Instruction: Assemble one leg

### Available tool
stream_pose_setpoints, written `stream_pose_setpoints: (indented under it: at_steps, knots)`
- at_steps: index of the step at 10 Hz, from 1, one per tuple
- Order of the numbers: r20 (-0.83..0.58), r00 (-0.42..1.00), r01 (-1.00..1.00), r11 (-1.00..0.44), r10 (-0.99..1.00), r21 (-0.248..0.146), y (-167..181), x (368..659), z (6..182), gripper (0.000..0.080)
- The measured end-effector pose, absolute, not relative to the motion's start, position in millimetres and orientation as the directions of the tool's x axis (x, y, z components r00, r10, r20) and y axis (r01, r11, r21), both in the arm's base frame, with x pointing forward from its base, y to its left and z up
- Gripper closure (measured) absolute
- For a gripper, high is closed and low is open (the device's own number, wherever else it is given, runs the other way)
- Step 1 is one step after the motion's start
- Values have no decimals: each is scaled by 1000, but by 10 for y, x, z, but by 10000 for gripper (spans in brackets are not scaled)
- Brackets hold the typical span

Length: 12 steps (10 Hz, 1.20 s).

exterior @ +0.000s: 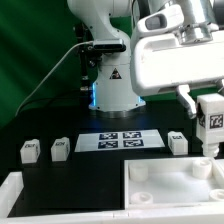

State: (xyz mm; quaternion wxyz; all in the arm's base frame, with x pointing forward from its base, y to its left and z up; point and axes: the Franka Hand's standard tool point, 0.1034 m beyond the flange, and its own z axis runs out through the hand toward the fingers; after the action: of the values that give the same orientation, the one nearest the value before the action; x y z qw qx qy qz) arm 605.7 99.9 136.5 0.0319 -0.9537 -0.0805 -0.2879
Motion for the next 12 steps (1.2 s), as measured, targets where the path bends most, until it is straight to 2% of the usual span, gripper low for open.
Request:
stream_pose_setpoints:
  at_steps: [4,7,12]
  knots:
    - [540,832,165,-986,130,-18,975,6153,1090,506]
    - [531,838,167,-986,130,-22,1008,6203,945,506]
    - [552,823,176,-984,135,-22,1089,6217,902,506]
